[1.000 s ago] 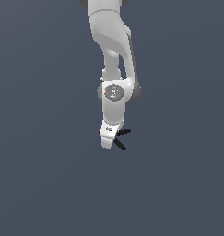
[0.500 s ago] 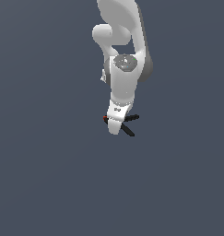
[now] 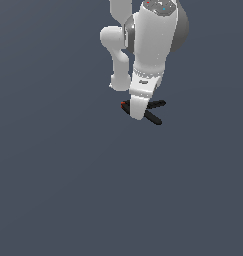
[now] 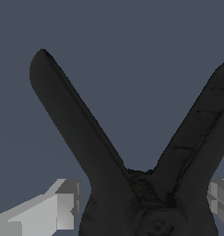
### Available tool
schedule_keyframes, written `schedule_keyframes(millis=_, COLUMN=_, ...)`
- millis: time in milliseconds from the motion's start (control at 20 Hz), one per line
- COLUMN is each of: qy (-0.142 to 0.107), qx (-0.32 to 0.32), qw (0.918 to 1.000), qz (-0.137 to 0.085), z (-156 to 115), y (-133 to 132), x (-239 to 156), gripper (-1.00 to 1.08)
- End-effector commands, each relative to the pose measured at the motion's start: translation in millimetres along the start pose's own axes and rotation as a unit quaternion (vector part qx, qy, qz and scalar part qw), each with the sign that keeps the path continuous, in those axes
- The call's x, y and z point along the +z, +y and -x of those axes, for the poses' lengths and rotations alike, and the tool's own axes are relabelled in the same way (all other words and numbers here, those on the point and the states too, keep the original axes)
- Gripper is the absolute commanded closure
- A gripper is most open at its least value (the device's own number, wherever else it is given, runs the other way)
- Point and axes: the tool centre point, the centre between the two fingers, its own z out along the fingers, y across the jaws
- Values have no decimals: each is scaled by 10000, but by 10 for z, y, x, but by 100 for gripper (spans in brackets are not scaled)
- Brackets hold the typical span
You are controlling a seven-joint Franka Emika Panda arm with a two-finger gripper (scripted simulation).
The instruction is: Pick up the object and move it to a goal position.
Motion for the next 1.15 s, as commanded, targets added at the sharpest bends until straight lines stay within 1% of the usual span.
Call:
schedule_keyframes(millis=0, qy=7, qx=-1, qw=10000, qz=2, z=-68, y=-94, x=-293, gripper=108)
schedule_keyframes(millis=300, qy=9, qx=-1, qw=10000, qz=1, z=-214, y=-271, x=-890, gripper=108)
schedule_keyframes(millis=550, qy=11, qx=4, qw=10000, qz=1, z=-301, y=-367, x=-1255, gripper=108)
schedule_keyframes(millis=800, qy=11, qx=10, qw=10000, qz=2, z=-357, y=-418, x=-1480, gripper=108)
schedule_keyframes(millis=1100, qy=12, qx=14, qw=10000, qz=2, z=-382, y=-435, x=-1574, gripper=108)
